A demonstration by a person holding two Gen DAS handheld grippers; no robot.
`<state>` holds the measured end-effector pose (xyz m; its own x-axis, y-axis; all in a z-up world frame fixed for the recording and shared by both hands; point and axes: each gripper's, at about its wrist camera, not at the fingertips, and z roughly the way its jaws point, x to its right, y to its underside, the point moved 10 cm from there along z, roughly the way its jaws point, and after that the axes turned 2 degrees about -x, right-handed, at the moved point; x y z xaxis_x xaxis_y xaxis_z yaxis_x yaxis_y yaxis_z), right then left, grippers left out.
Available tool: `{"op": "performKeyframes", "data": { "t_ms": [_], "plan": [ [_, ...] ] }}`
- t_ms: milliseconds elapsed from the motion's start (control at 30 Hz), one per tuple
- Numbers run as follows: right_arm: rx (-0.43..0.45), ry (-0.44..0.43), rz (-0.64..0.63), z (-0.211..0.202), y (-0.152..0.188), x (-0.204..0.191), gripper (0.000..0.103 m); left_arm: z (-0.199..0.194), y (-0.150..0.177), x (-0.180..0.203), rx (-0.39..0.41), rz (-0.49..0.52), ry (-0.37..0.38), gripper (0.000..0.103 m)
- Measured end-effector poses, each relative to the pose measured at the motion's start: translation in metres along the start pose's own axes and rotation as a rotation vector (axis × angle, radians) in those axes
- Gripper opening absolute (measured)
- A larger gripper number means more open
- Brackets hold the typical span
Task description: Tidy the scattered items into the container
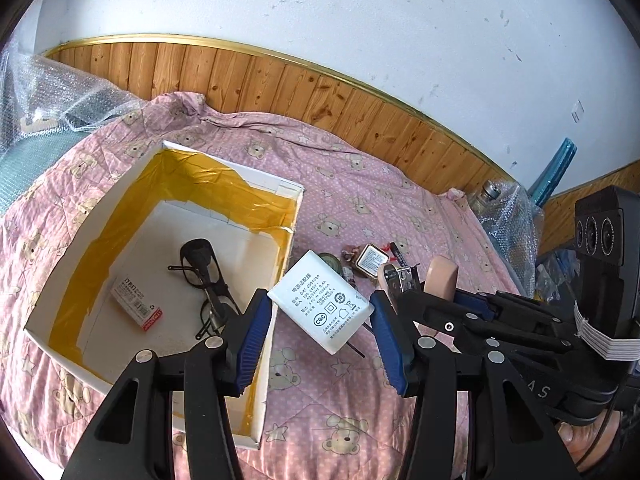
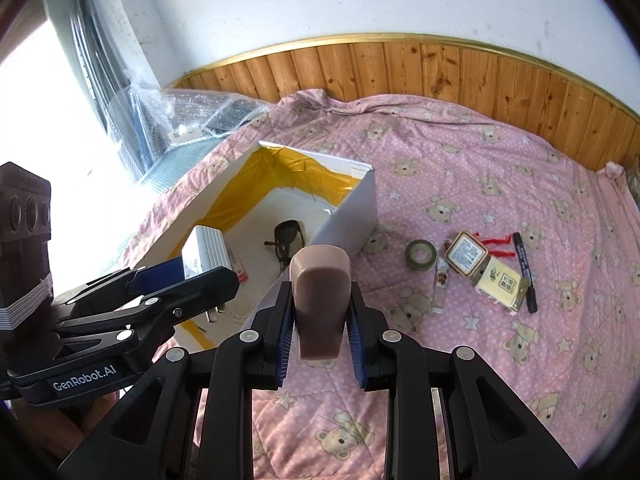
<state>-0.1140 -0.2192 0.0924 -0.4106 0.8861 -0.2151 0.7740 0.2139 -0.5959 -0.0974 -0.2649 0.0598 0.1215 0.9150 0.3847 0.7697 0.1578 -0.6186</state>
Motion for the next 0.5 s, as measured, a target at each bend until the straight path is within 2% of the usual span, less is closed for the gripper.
{"op": "performKeyframes", "data": {
  "t_ms": [500],
  "plan": [
    [-0.016,-0.018,-0.051,0.023,-0.019,-0.032,0.026,-0.010,-0.013,-0.048,0.019,-0.054,-0.034,0.052]
  ]
}}
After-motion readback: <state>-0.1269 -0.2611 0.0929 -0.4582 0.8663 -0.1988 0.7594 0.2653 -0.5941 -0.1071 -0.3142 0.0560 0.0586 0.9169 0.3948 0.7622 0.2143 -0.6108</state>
